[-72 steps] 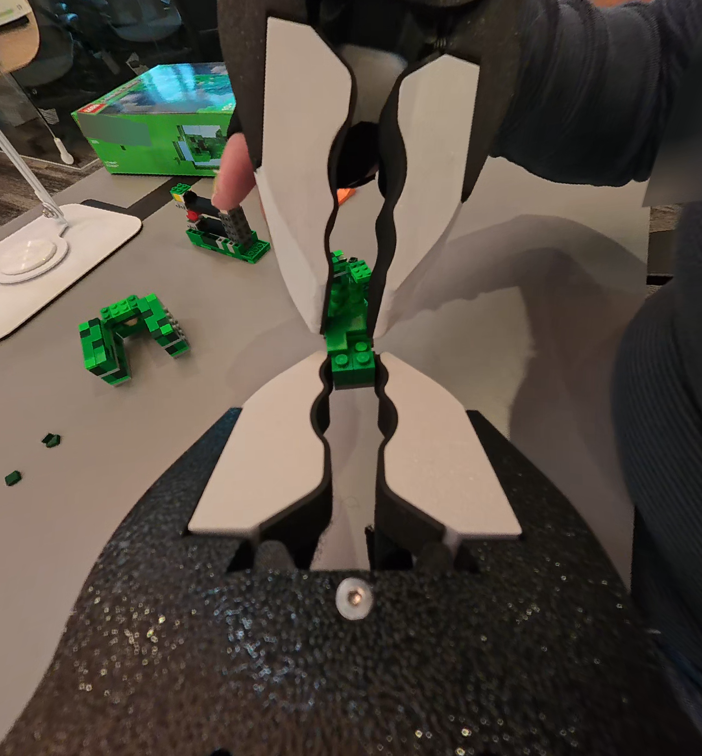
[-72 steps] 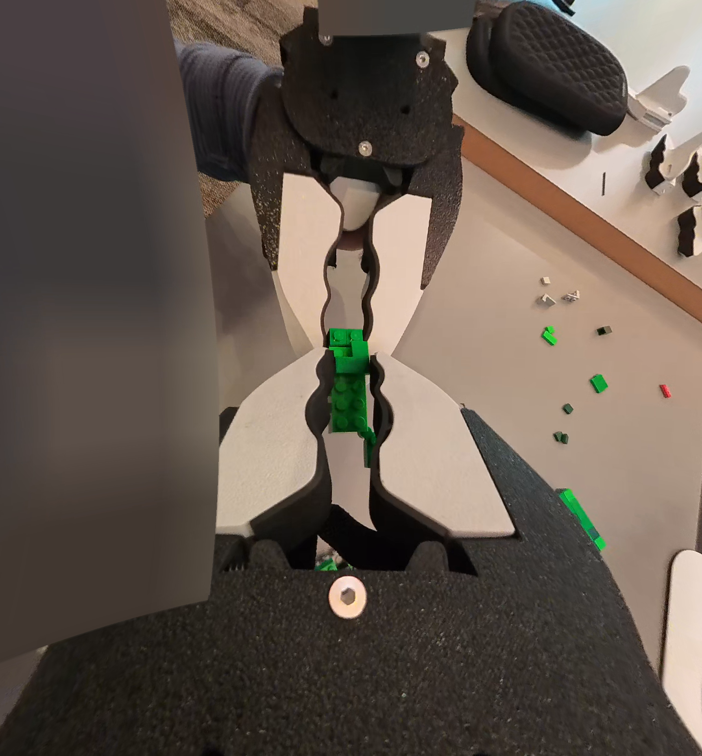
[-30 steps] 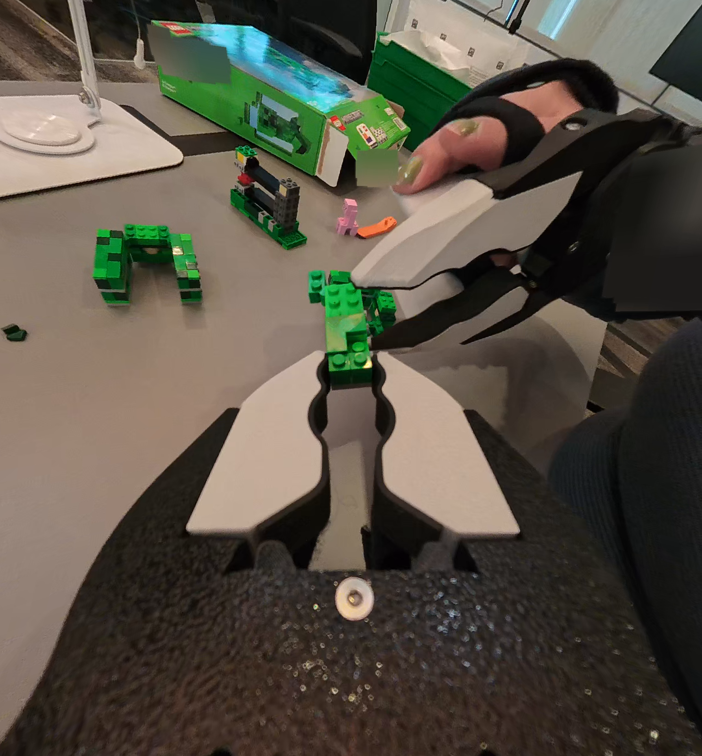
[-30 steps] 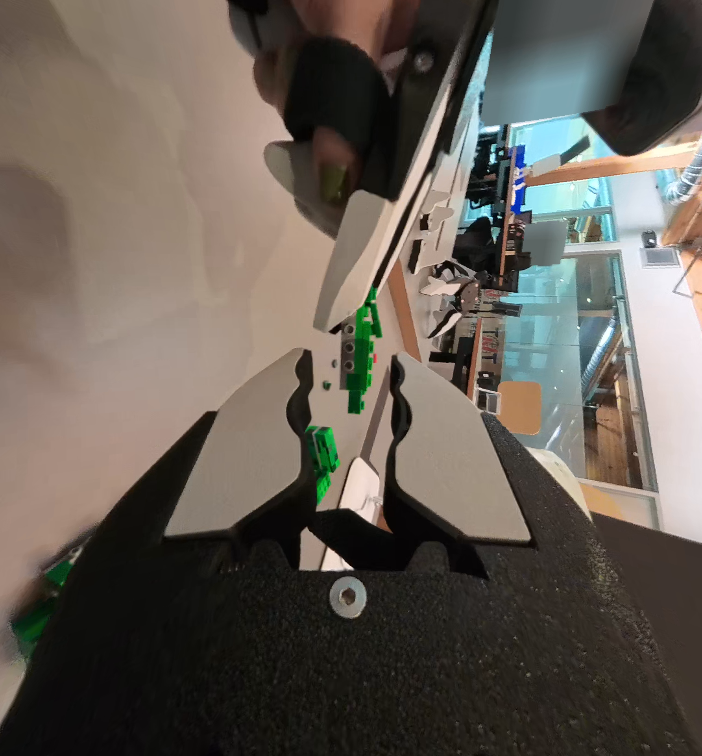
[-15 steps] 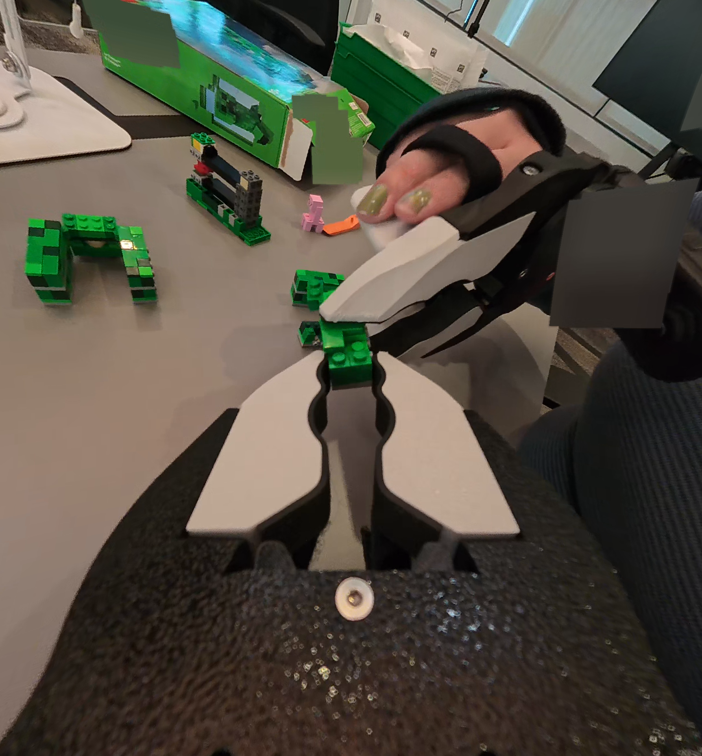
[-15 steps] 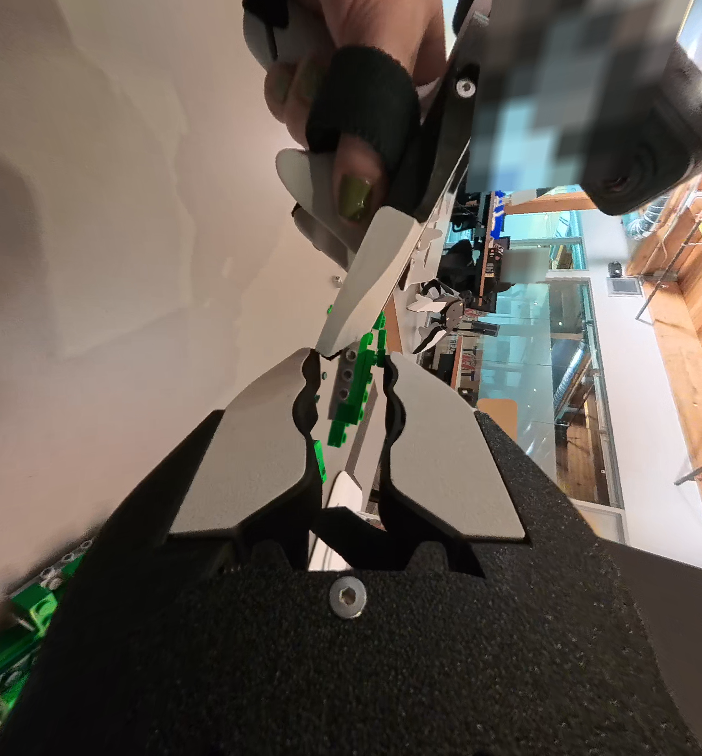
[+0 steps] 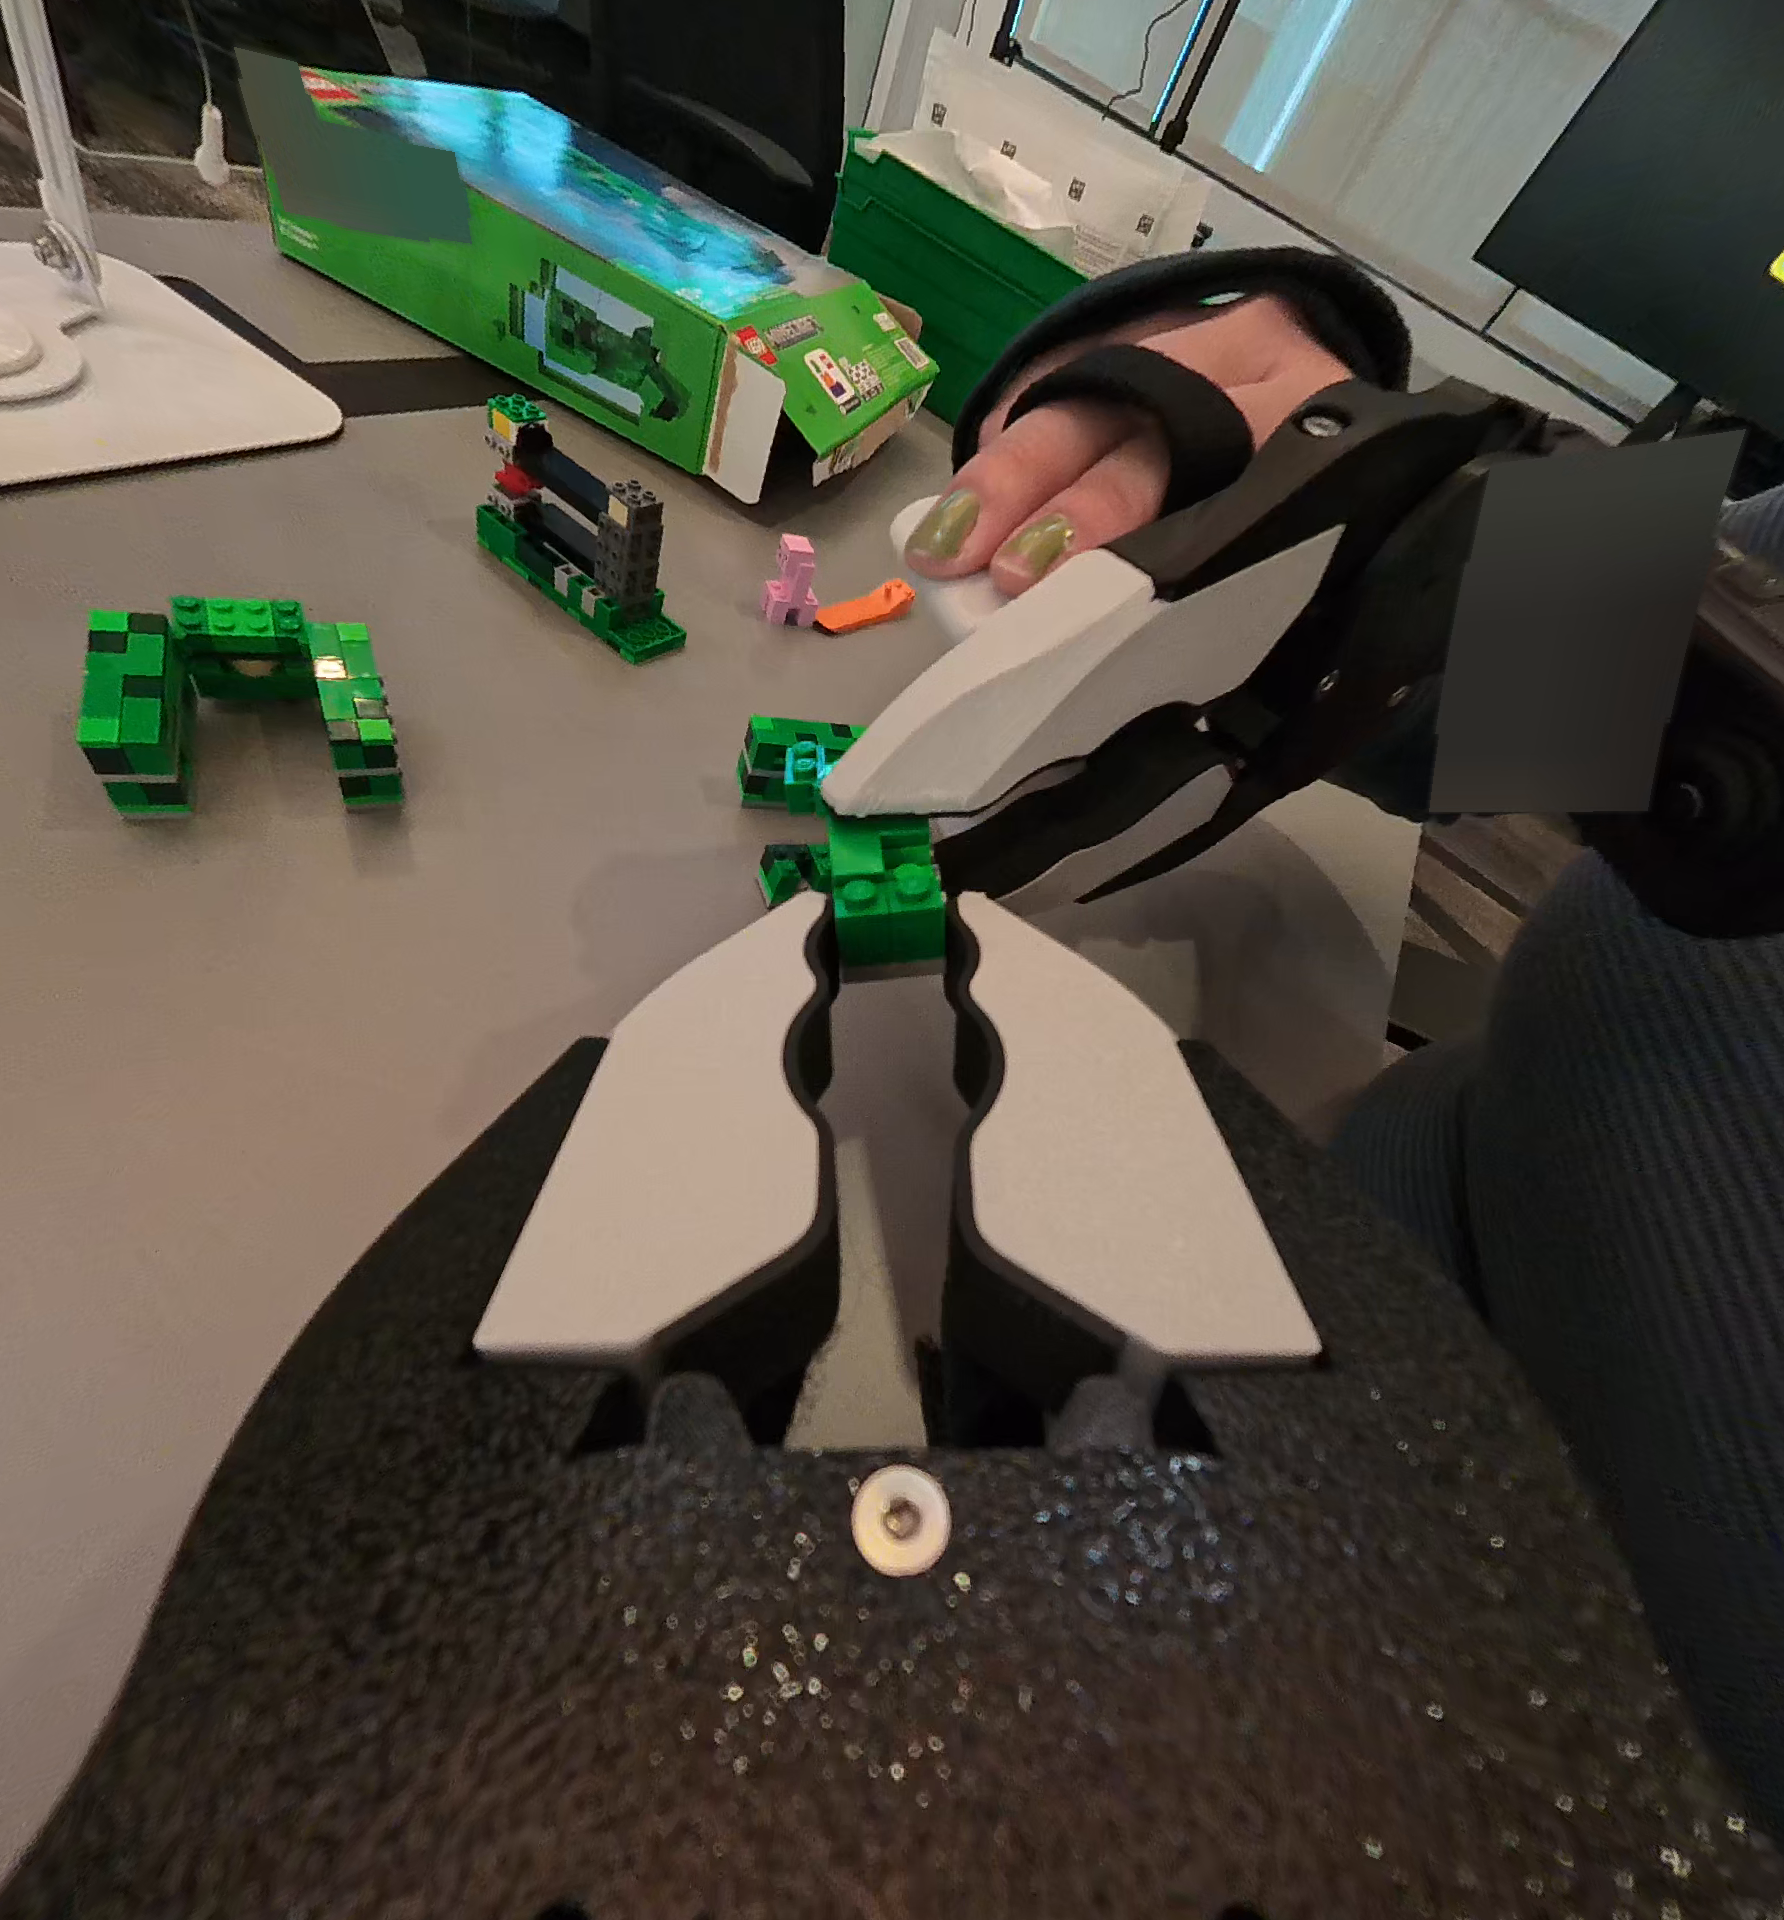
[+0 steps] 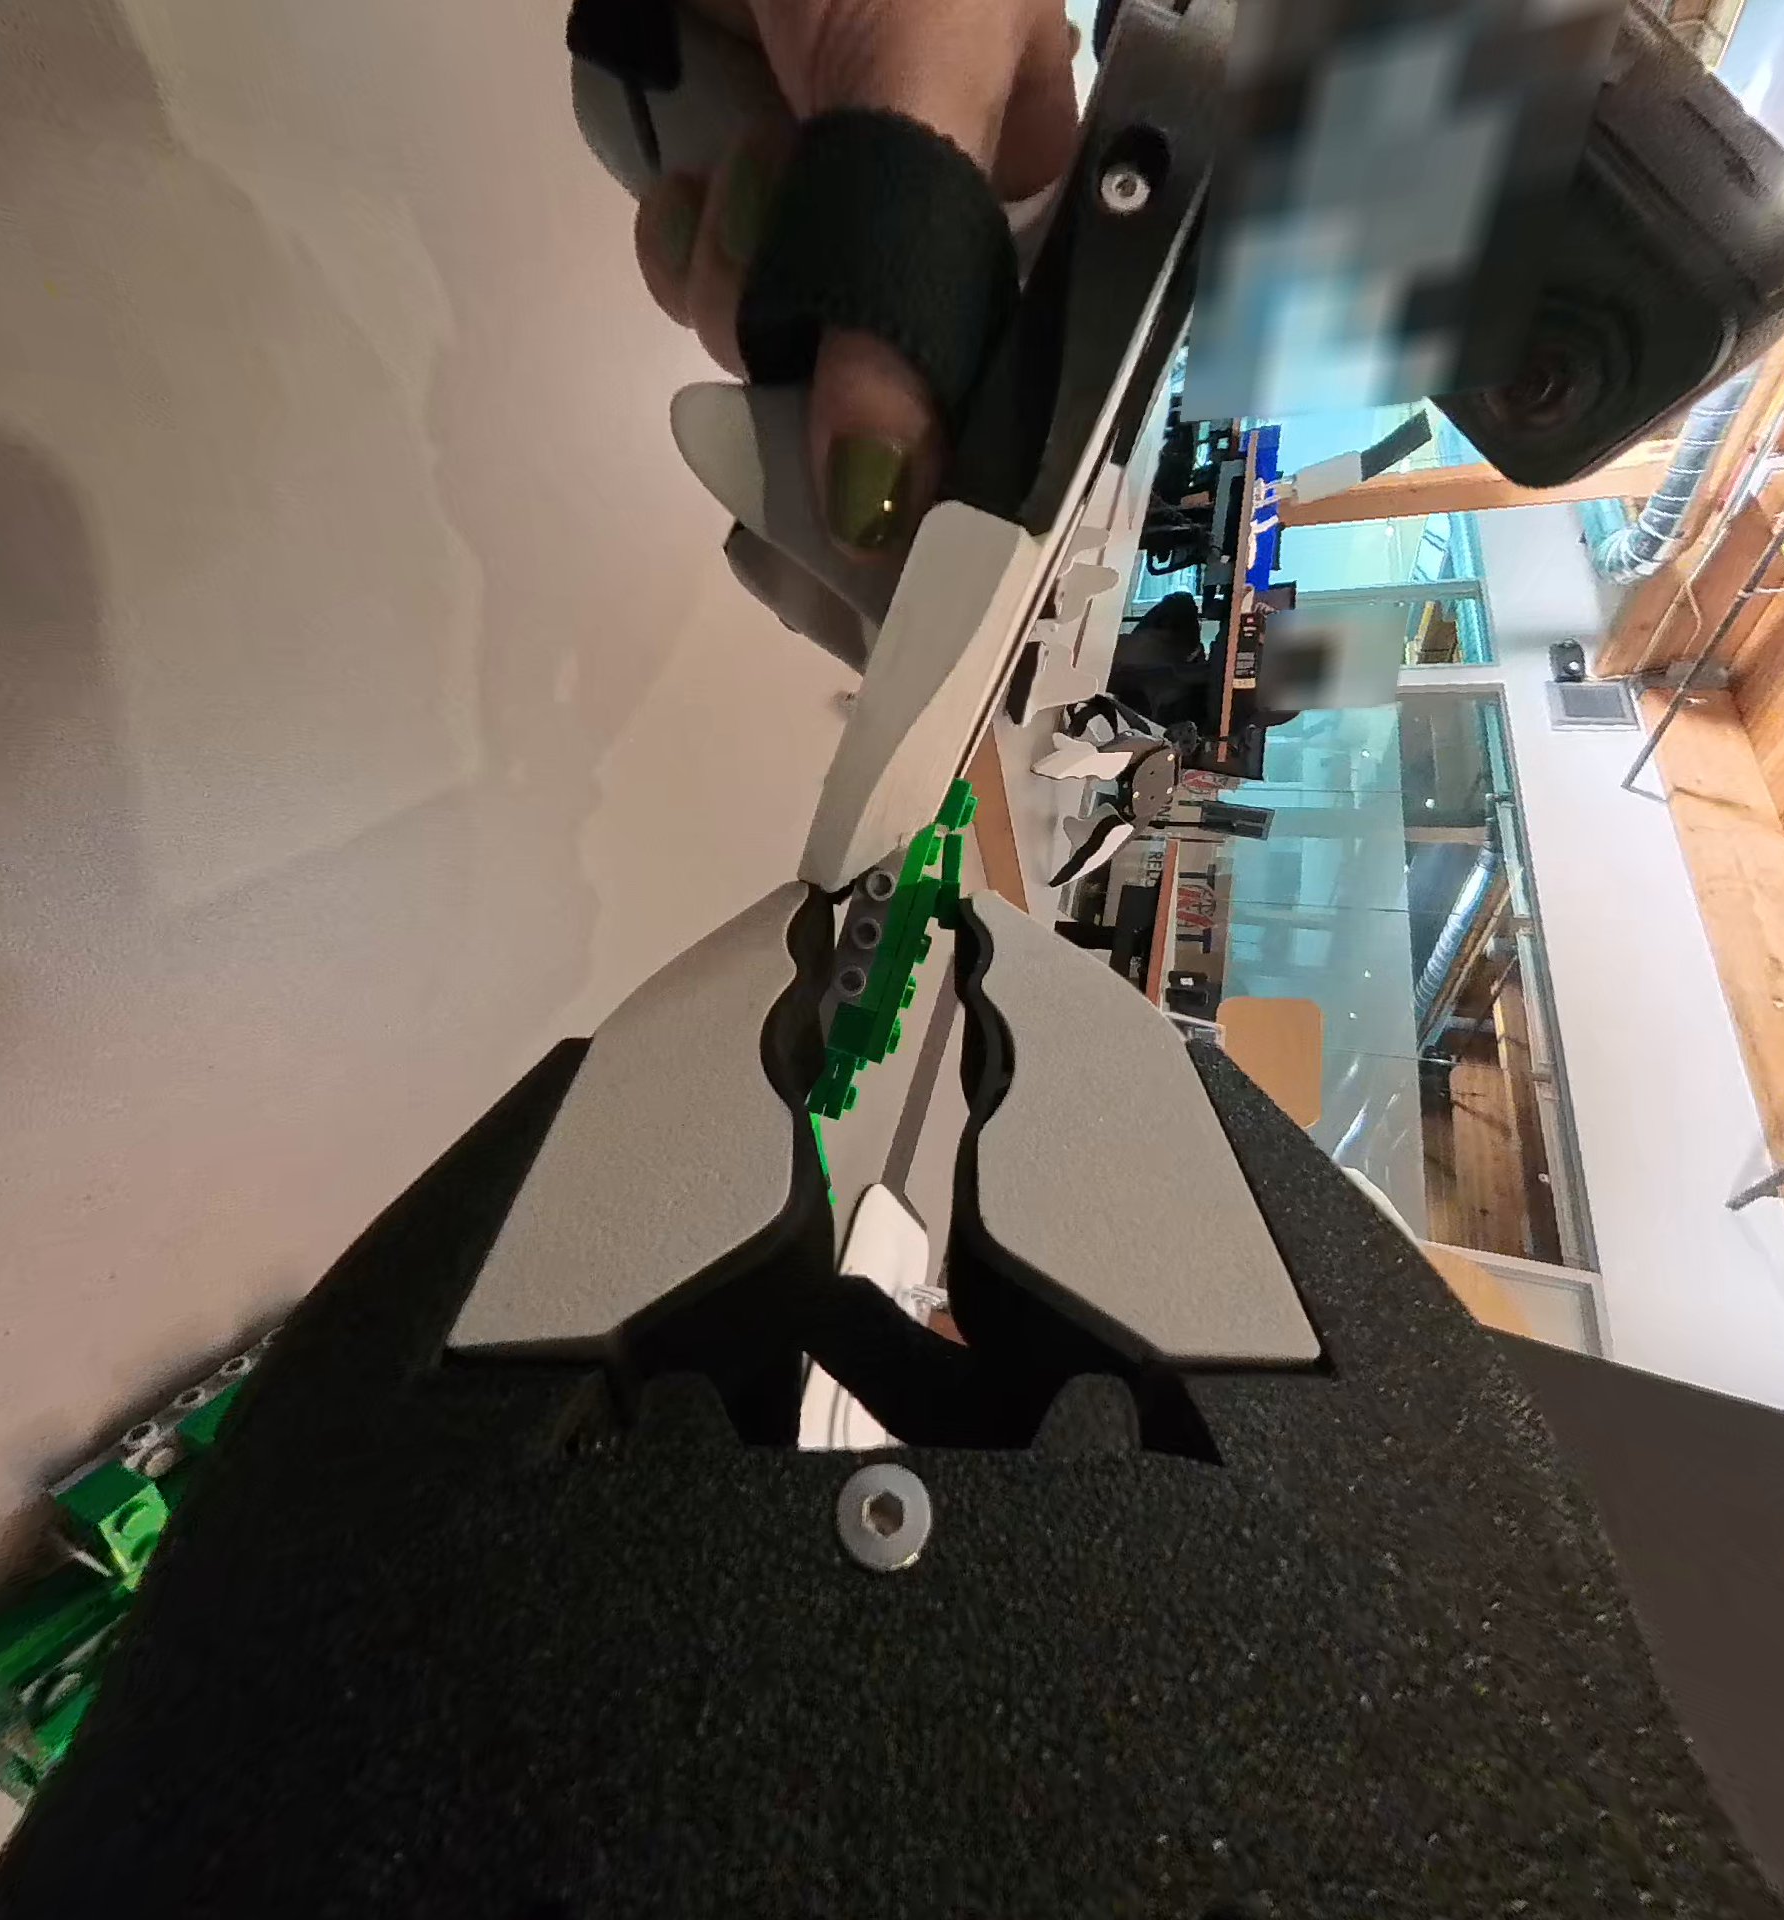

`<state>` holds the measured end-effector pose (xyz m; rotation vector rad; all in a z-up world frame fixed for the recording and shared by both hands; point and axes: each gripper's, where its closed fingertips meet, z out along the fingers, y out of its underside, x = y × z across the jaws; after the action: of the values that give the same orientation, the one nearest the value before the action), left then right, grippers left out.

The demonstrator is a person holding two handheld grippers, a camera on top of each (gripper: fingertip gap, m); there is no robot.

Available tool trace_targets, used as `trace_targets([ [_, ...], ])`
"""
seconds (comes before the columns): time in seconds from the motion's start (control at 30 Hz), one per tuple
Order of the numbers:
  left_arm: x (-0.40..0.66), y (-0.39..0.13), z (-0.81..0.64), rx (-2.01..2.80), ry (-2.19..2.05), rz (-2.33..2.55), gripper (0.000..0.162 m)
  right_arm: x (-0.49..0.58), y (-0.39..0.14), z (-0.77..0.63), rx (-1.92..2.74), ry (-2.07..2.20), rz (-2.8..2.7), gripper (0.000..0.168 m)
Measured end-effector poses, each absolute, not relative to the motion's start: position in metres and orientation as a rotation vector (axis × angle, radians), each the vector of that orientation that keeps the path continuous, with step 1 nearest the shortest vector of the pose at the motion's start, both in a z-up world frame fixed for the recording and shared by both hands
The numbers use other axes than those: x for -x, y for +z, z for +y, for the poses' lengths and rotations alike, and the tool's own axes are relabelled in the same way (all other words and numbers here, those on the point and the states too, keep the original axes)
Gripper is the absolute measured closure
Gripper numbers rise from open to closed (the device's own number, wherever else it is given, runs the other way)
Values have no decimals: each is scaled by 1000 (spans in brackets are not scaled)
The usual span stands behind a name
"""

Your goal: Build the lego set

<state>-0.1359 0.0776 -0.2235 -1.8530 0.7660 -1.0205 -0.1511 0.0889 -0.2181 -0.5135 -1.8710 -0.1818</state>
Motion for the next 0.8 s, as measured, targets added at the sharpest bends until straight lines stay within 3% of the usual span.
trace_targets([
  [0.8,129,-244,74,1934,-1095,762,144,144,-237,85,594,-71,-1987,150],
])
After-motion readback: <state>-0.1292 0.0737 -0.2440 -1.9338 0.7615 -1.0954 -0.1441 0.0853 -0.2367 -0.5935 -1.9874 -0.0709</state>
